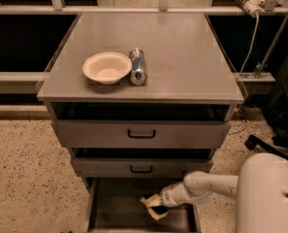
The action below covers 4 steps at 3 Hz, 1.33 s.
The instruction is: Place sponge into bottom drawer
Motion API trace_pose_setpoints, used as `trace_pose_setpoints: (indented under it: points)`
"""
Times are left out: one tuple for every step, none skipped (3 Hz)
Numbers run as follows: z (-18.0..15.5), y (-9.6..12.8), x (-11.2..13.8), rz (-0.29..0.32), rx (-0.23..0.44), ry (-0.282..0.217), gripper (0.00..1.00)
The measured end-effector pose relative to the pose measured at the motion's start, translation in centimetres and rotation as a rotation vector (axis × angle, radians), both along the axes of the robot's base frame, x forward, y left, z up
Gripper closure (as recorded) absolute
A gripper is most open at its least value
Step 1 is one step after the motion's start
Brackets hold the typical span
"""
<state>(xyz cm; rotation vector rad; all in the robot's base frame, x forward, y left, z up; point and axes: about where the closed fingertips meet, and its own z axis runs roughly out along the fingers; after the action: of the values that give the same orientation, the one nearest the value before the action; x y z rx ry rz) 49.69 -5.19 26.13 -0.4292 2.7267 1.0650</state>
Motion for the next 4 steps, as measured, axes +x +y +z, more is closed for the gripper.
trace_pose_setpoints:
  points:
    - [-3.0,-0.3,-0.3,-0.063,-0.035,0.033,1.00]
    - [-7.3,0.2,0.0,-0.148,-0.107,0.018,1.00]
    - [-7.4,0.2,0.0,-0.148,-0.107,0.018,1.00]
    - [-7.4,0.3,0.0,-0.148,-0.107,0.018,0.81]
